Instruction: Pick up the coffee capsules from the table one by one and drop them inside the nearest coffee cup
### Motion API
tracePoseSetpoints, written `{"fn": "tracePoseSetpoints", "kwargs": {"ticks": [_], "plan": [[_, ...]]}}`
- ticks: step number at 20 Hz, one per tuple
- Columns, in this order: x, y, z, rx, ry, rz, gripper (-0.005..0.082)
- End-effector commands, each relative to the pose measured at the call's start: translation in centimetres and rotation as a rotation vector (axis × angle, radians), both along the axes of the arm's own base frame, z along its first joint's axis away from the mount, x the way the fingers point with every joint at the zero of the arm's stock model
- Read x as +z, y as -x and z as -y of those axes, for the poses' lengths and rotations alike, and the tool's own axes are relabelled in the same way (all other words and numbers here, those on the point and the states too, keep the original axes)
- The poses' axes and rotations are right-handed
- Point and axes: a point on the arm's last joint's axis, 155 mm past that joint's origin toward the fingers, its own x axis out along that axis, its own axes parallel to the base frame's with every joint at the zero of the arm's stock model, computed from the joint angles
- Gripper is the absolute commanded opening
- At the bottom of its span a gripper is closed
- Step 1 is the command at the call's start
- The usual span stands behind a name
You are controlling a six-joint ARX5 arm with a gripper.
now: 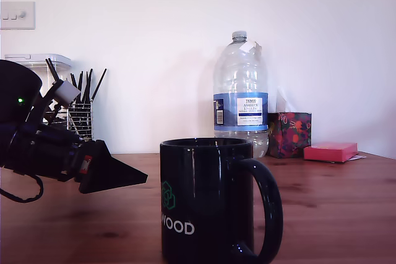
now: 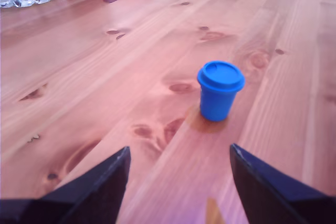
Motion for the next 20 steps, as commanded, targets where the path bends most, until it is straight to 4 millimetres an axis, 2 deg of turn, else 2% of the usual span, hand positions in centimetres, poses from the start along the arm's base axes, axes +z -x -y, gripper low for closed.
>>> {"fn": "tracePoseSetpoints", "kwargs": {"ticks": [1, 6, 15, 20], "plan": [[-1.2, 0.0, 0.2, -0.004, -0.028, -0.001, 0.0549], [-1.2, -0.4, 1.6, -0.03, -0.057, -0.01, 0.0549], [-4.0, -0.3, 3.7, -0.075, -0.292, 0.007, 0.0549], [-3.9, 0.3, 5.3, -0.118, -0.314, -0.012, 0.0549]]}}
